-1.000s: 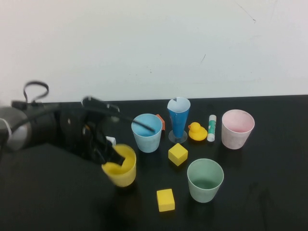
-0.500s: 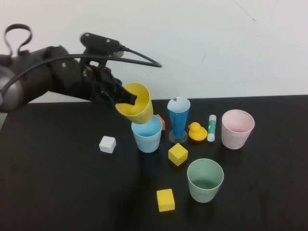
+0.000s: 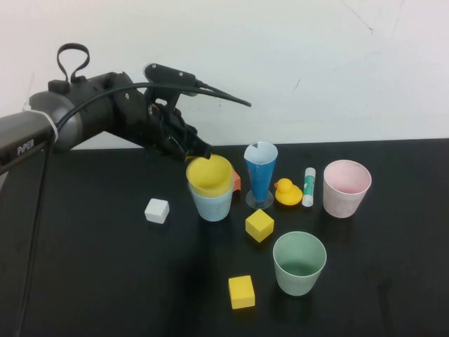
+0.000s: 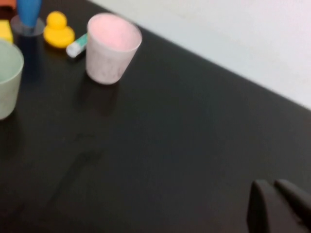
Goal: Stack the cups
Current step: Place the yellow cup on the blue cup, then pick up the pink cup
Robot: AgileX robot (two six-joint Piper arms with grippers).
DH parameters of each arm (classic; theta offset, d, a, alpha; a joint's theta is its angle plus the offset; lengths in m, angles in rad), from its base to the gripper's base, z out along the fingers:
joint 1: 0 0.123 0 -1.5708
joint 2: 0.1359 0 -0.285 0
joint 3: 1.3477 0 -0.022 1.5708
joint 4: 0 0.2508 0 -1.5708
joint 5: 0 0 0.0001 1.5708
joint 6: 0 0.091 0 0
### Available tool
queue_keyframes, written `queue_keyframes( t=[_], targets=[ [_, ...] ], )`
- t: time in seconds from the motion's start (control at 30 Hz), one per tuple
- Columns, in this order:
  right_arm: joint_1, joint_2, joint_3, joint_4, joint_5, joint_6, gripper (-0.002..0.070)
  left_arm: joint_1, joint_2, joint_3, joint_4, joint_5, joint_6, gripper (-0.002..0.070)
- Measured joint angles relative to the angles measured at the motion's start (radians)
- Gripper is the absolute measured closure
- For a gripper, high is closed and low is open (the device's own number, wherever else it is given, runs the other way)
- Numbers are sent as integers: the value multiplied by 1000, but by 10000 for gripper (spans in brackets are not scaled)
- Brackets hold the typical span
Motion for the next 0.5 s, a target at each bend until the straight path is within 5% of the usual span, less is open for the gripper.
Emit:
queue_keyframes(
  t=[0.07, 0.17, 0.37, 0.5],
  targets=[
    [0, 26, -20, 7, 19, -4, 679, 0, 0, -22, -2, 5, 3, 442],
    [0, 88, -82, 33, 70, -28, 679, 0, -7, -66, -2, 13, 3, 429],
    [0, 307, -295, 157, 188, -122, 679, 0, -120, -122, -4, 3, 1, 627],
    [0, 509, -411, 276, 190, -219, 679, 0, -254, -128, -4, -25, -1, 664]
  ],
)
